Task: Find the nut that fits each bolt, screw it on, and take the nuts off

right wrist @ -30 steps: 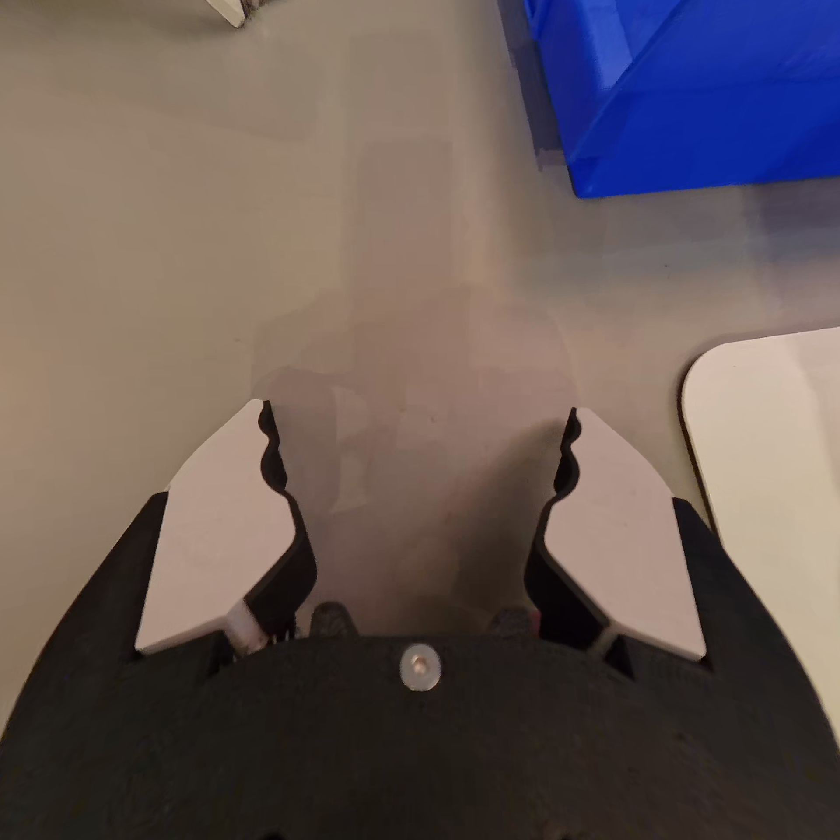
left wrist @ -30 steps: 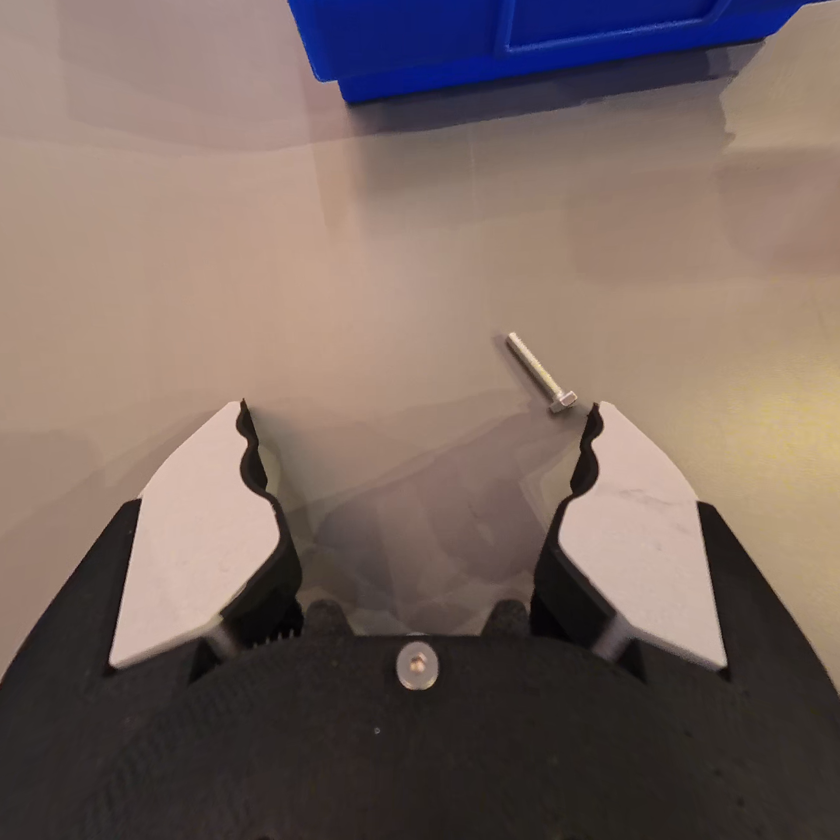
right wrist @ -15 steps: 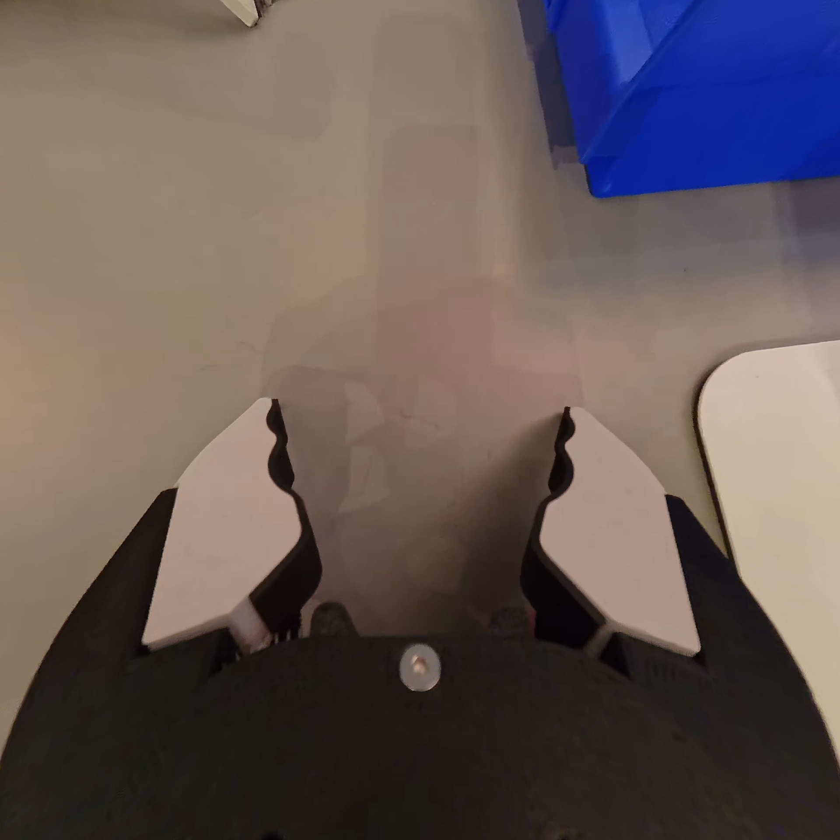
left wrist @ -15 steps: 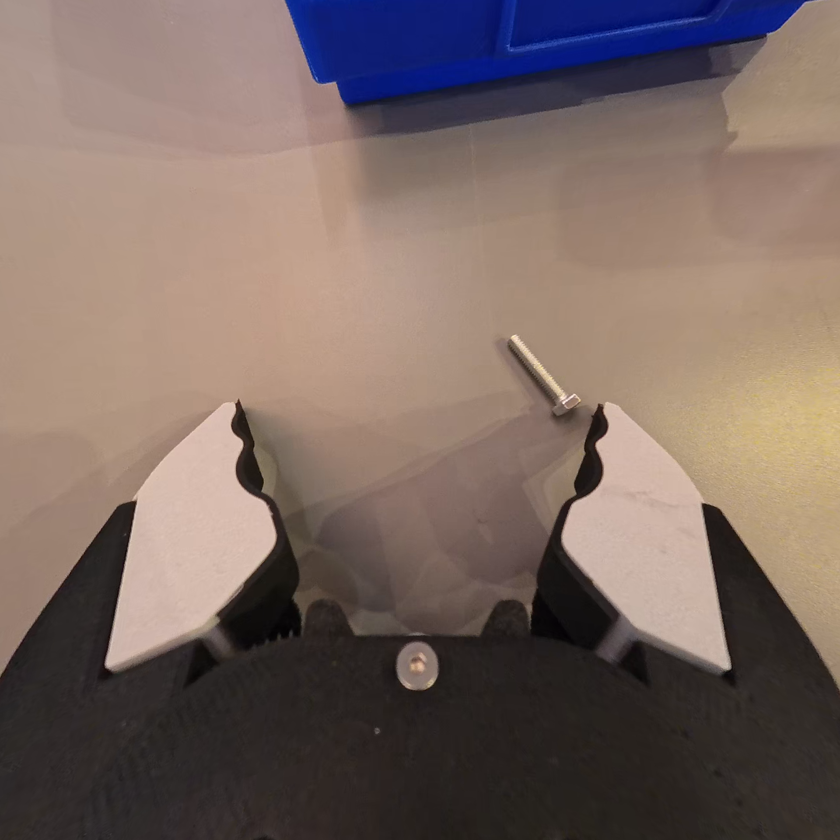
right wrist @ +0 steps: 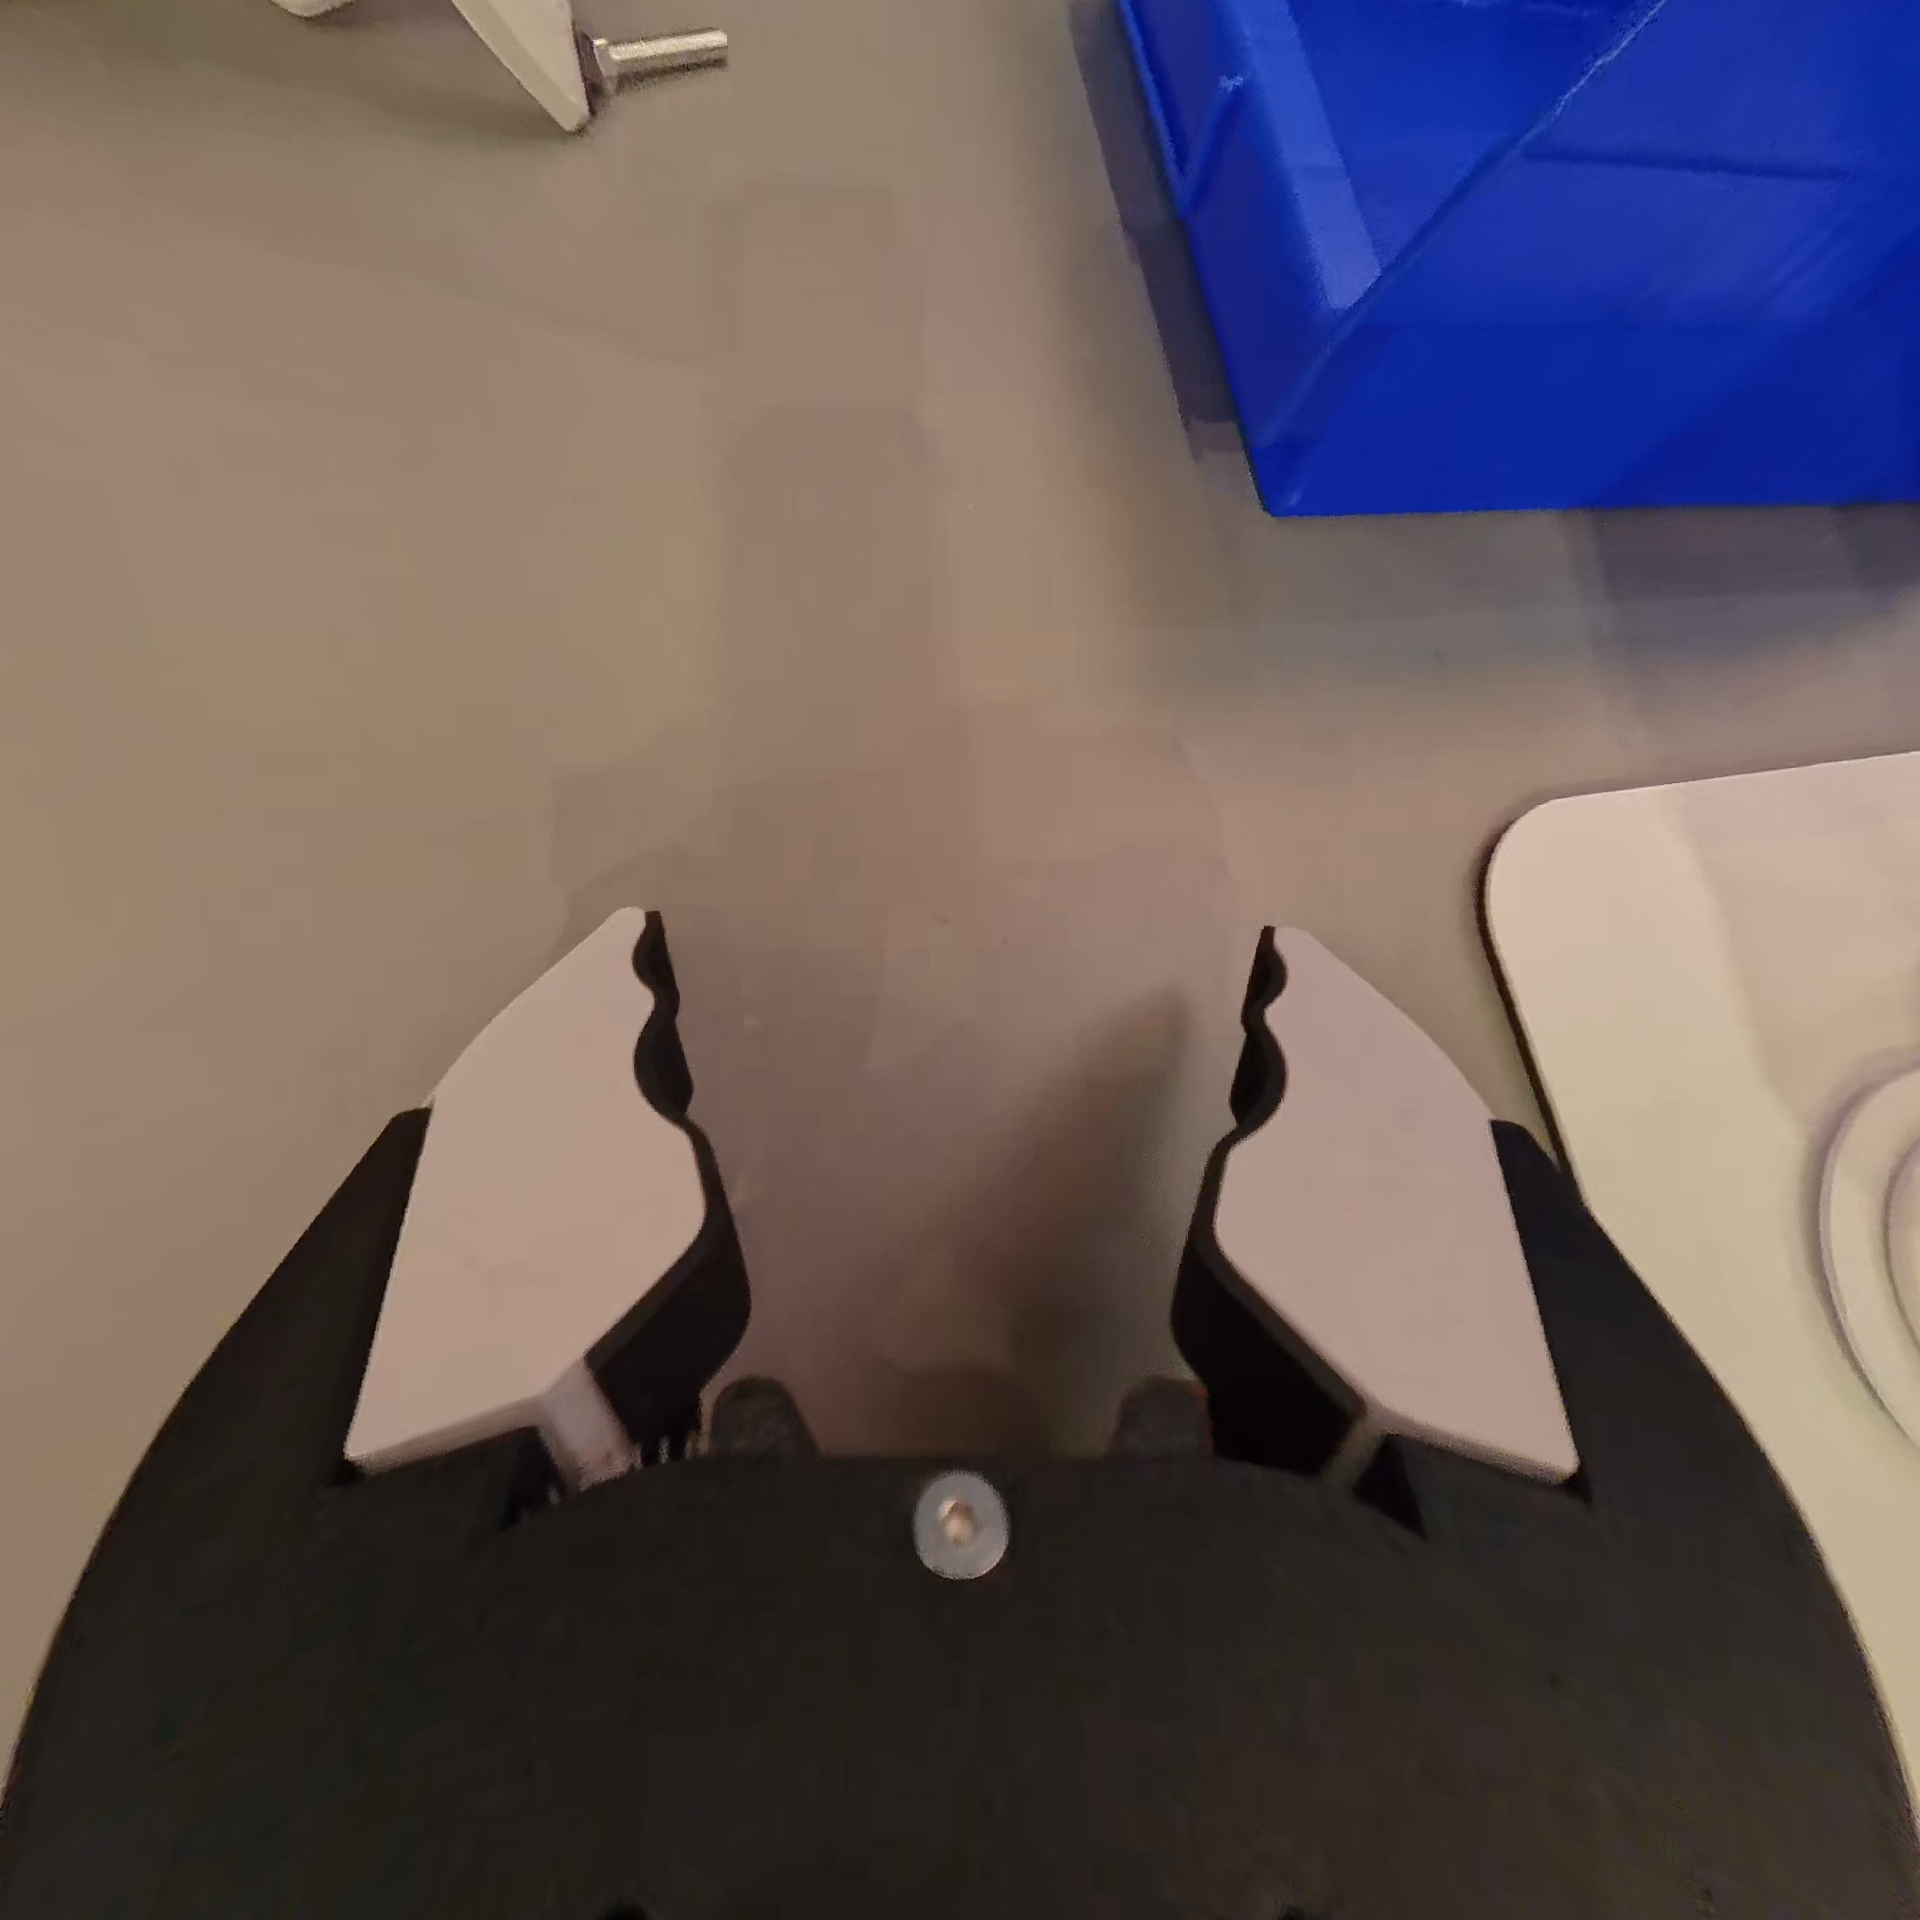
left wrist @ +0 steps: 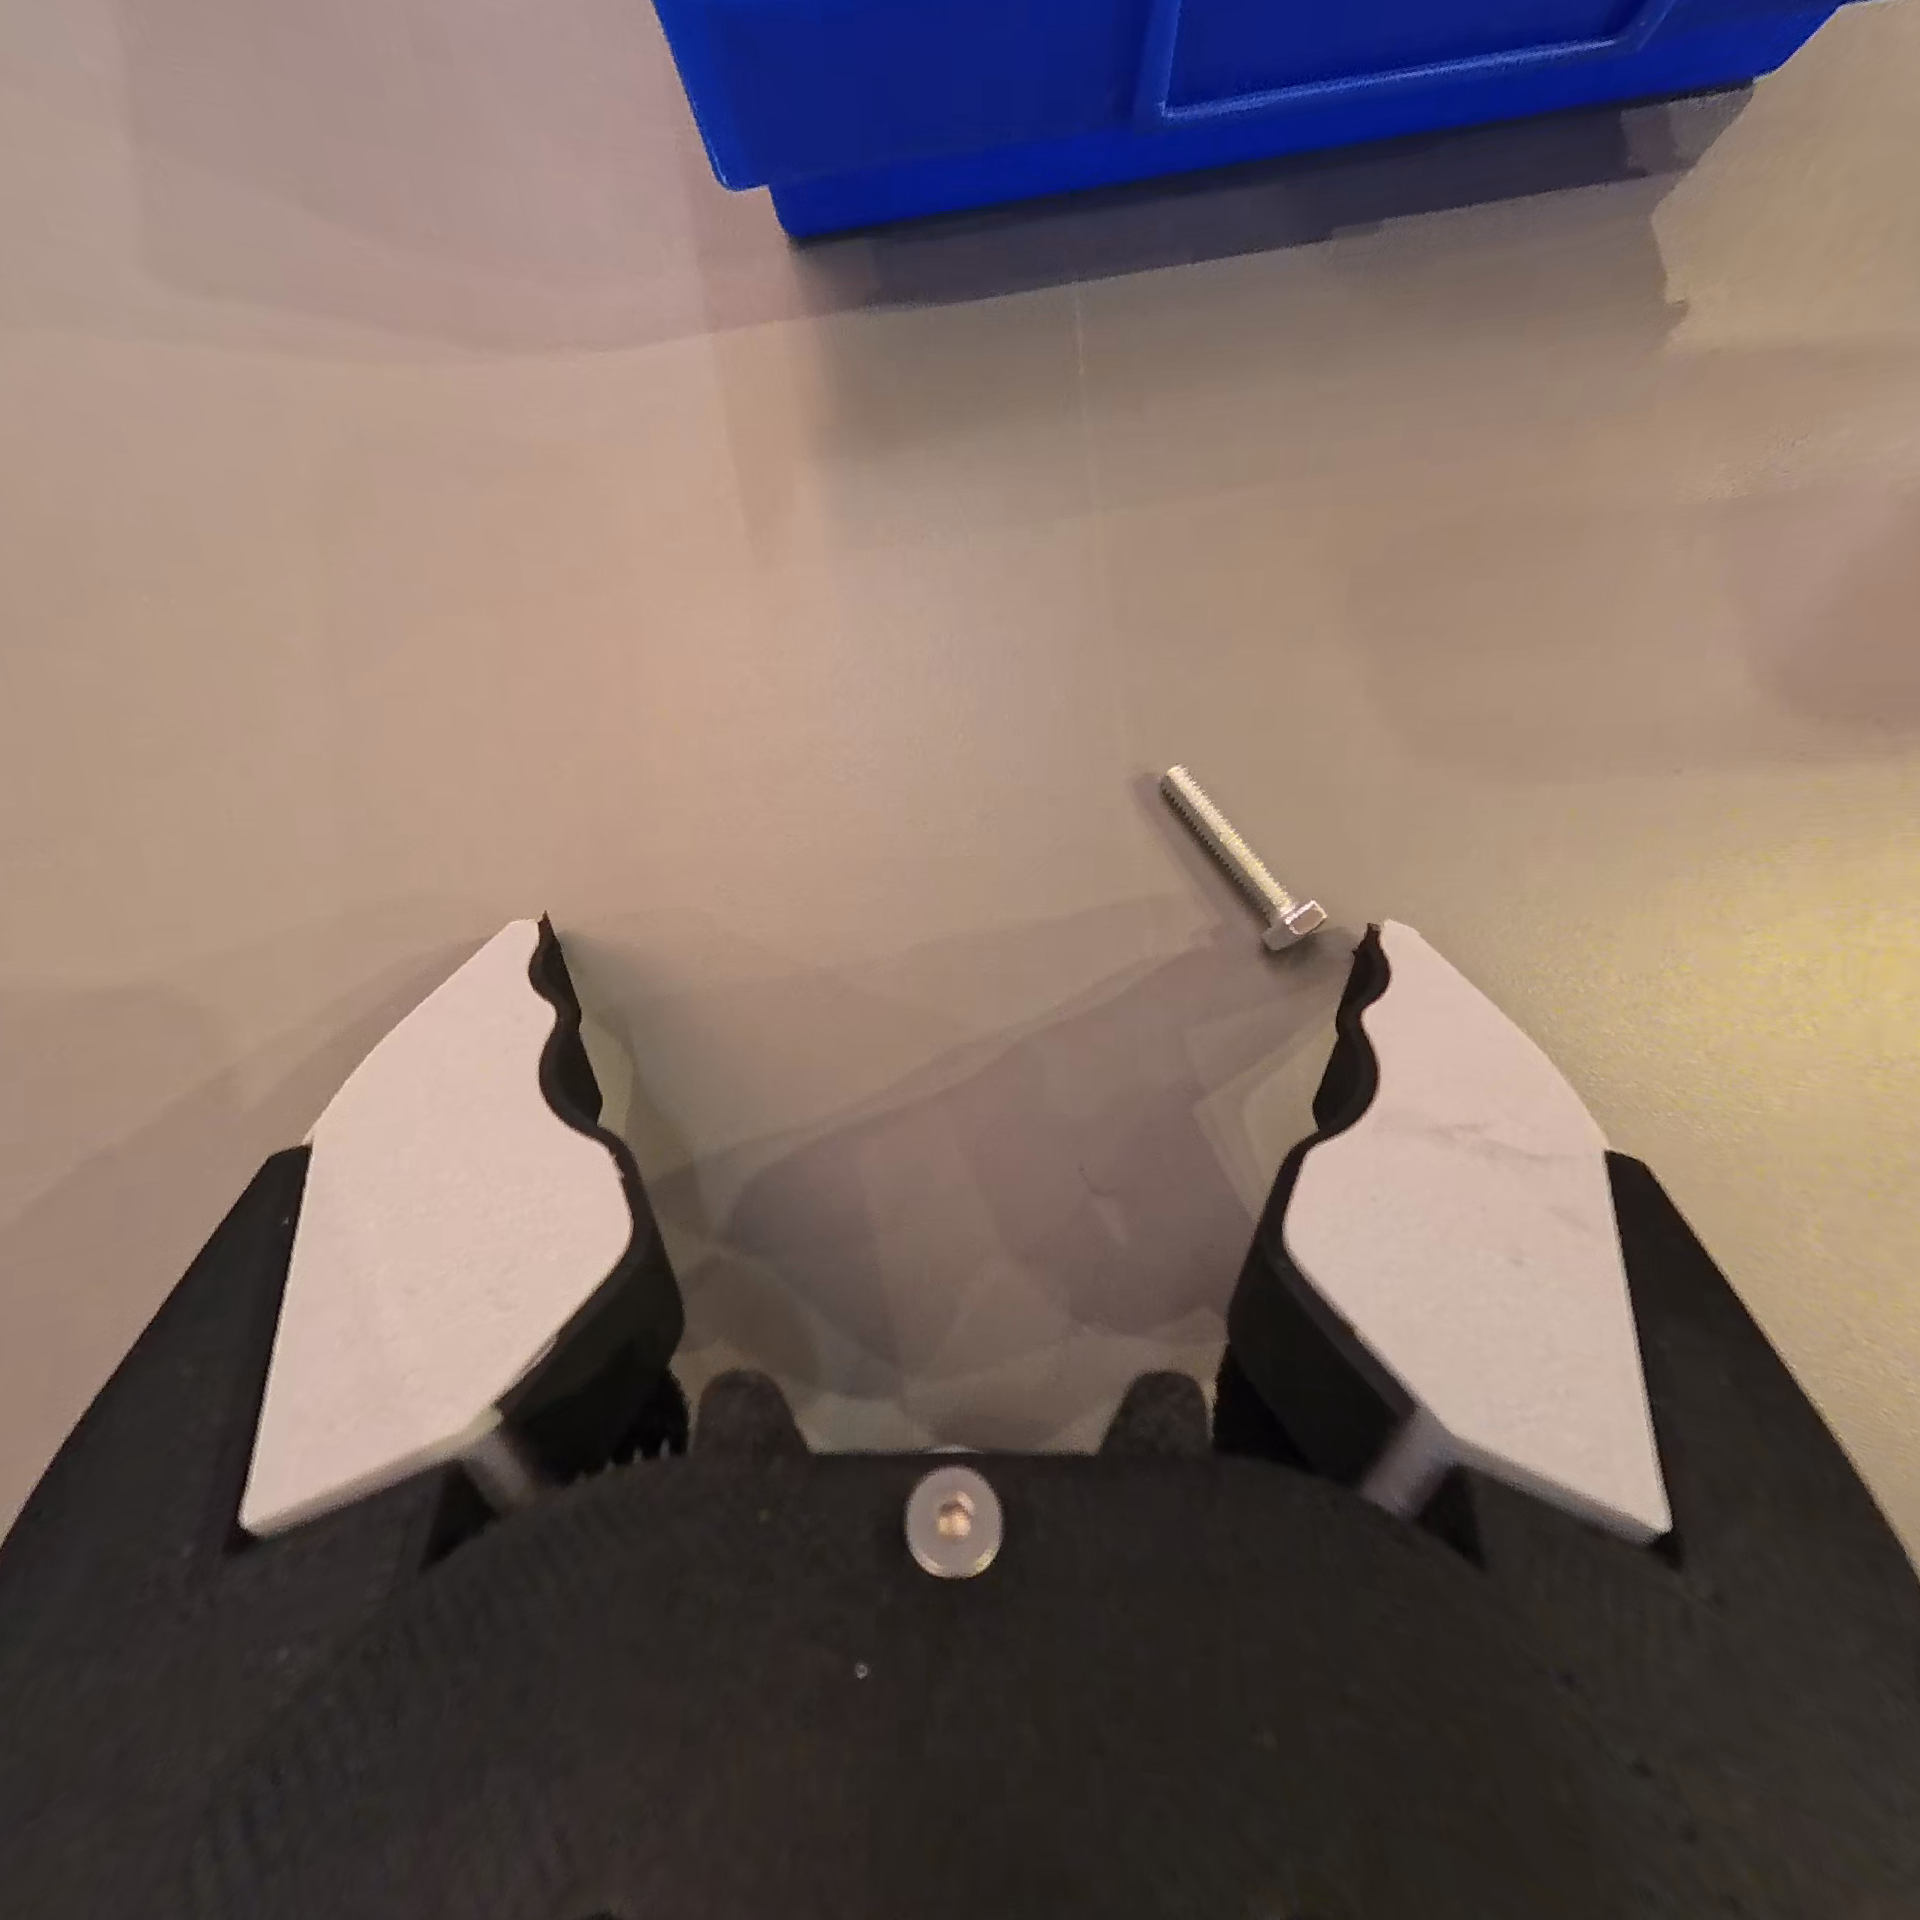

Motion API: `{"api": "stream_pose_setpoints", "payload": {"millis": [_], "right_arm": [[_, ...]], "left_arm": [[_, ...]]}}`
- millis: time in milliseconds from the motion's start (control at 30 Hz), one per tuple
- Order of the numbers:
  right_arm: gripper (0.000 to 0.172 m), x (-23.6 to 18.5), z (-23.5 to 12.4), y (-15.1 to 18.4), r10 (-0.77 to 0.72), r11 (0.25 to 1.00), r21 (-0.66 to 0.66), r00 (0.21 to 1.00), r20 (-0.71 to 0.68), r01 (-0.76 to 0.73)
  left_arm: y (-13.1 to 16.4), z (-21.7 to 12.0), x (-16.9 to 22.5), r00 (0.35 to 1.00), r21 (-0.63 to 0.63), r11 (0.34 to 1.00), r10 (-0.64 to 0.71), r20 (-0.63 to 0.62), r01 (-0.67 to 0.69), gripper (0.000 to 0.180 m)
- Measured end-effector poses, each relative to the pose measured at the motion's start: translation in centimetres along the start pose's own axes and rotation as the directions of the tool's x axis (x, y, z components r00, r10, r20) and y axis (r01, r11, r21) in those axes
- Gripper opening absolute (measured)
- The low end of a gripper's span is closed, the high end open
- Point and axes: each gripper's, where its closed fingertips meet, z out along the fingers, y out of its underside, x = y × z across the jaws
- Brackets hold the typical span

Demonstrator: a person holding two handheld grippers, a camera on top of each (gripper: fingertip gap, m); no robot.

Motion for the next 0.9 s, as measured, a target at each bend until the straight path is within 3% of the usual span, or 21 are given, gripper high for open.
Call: {"api": "stream_pose_setpoints", "payload": {"millis": [900], "right_arm": [[0.102, -0.48, -0.7, 0.53, 0.005, 1.0, 0.002, 1.0, 0.001, -0.005]], "left_arm": [[-0.04, -0.02, -0.01, 1.0, -0.001, 1.0, 0.0, 0.0, 0.0, 0.134]]}}
